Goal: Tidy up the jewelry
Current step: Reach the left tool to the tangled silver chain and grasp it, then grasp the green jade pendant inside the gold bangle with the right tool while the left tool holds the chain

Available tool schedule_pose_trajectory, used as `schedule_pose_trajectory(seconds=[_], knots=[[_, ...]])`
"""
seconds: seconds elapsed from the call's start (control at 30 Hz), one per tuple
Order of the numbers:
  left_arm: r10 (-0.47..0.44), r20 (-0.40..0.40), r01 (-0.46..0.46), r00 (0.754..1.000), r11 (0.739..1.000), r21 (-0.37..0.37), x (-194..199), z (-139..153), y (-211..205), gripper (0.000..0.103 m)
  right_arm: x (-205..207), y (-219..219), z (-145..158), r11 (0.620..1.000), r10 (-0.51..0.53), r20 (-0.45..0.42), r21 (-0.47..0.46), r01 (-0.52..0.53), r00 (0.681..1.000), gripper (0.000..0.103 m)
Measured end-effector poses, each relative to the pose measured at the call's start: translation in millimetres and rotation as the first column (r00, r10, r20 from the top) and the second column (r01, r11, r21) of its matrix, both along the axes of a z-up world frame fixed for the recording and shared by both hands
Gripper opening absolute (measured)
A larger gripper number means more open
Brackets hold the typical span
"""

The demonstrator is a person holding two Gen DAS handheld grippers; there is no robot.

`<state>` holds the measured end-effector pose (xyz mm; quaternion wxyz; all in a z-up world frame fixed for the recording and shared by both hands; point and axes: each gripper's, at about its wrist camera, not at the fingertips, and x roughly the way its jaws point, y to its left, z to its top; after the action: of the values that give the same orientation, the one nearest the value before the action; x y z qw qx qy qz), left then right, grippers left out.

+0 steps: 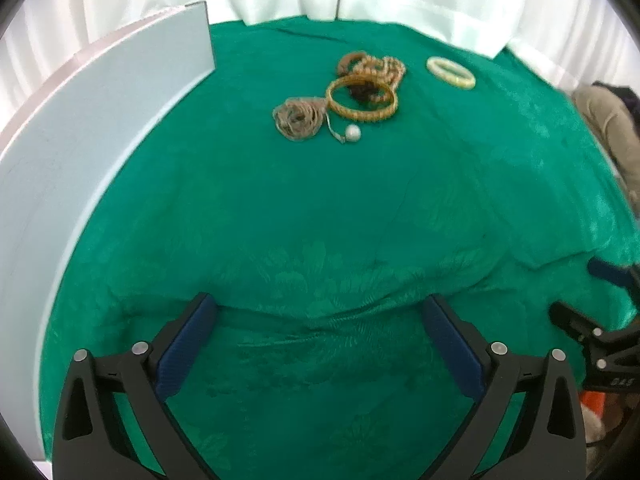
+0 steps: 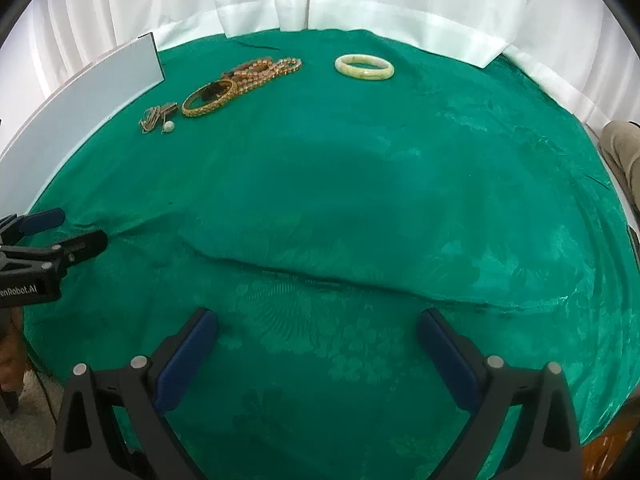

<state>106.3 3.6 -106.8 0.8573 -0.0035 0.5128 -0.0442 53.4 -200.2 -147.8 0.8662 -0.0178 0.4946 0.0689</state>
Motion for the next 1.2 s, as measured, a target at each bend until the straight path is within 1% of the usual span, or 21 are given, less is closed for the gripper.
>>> schedule_pose_trajectory(seconds=[0.17,0.2,0.27,0.33,0.4,0.47,0.57,0.63,0.67,0.77,0.8,0.83,0.87,0.9,0.93,0.97,1.0,1.2], knots=[[0.006,0.066,-0.002,0.998,0.998,-0.061,8.6,30.7,17.2,0.102,-10.4,-5.6,10.2,0.999,-0.024,0.058,0.034,0.022,0.998,0.103],[-0.005,0.073,0.010,0.997,0.997,-0.071,14.6,35.9,19.4,0.102,-11.9,-6.0,11.8,0.999,-0.027,0.065,0.043,0.024,0.997,0.103],[-0.010,0.085,0.016,0.996,0.998,-0.068,28.4,43.2,22.2,0.102,-12.7,-5.7,13.3,0.998,-0.029,0.071,0.063,0.025,0.997,0.103],[-0.028,0.084,0.035,0.996,0.996,-0.079,44.1,45.8,23.2,0.102,-12.5,-4.3,13.1,0.997,-0.024,0.069,0.075,0.019,0.997,0.103],[-0.050,0.089,0.057,0.995,0.996,-0.074,62.7,43.9,21.7,0.102,-13.1,-1.8,11.9,0.997,-0.017,0.064,0.082,0.012,0.998,0.103],[-0.071,0.079,0.075,0.994,0.996,-0.045,82.0,37.1,17.1,0.102,-14.6,0.5,10.2,0.996,-0.010,0.058,0.093,0.005,0.998,0.103],[-0.097,0.048,0.098,0.994,0.995,-0.011,109.2,19.8,7.2,0.099,-18.1,3.0,9.8,0.995,-0.002,0.053,0.102,-0.003,0.999,0.103],[-0.116,0.040,0.116,0.992,0.993,0.005,122.0,9.3,1.1,0.091,-20.5,4.1,9.8,0.995,0.001,0.054,0.103,-0.007,0.999,0.103],[-0.121,0.035,0.120,0.992,0.993,0.018,127.6,3.1,-1.8,0.089,-21.6,4.3,9.3,0.995,0.003,0.052,0.103,-0.008,0.999,0.103],[-0.126,0.028,0.125,0.992,0.992,0.031,137.0,-9.0,-4.0,0.078,-23.6,3.5,7.7,0.995,0.001,0.044,0.104,-0.006,0.999,0.103],[-0.129,0.026,0.128,0.991,0.992,0.021,139.3,-11.7,-4.0,0.065,-24.1,2.7,7.5,0.995,-0.002,0.043,0.105,-0.003,0.999,0.103],[-0.131,0.016,0.130,0.991,0.991,0.018,141.1,-14.2,-4.1,0.049,-24.4,1.4,7.4,0.994,-0.005,0.041,0.106,0.001,0.999,0.103],[-0.129,0.031,0.128,0.991,0.991,0.030,140.4,-13.6,-3.8,0.042,-24.5,0.7,7.4,0.994,-0.008,0.041,0.108,0.004,0.999,0.103],[-0.133,0.031,0.133,0.991,0.991,0.022,139.2,-12.3,-2.2,0.027,-24.4,-0.1,7.8,0.994,-0.012,0.042,0.110,0.007,0.999,0.103],[-0.133,0.027,0.133,0.991,0.991,0.010,138.1,-11.5,-0.9,0.016,-24.4,-1.4,8.4,0.993,-0.016,0.044,0.114,0.011,0.999,0.103],[-0.126,0.031,0.127,0.992,0.992,-0.013,134.8,-7.9,2.3,0.013,-24.0,-2.2,8.5,0.993,-0.018,0.045,0.115,0.012,0.999,0.103],[-0.120,0.035,0.121,0.992,0.992,-0.028,131.6,-4.5,5.1,0.007,-23.5,-3.1,9.1,0.993,-0.021,0.046,0.118,0.015,0.999,0.103],[-0.064,0.082,0.074,0.995,0.990,-0.120,99.9,23.7,25.4,0.004,-21.9,-2.9,14.1,0.991,-0.024,0.062,0.134,0.016,0.998,0.103]])
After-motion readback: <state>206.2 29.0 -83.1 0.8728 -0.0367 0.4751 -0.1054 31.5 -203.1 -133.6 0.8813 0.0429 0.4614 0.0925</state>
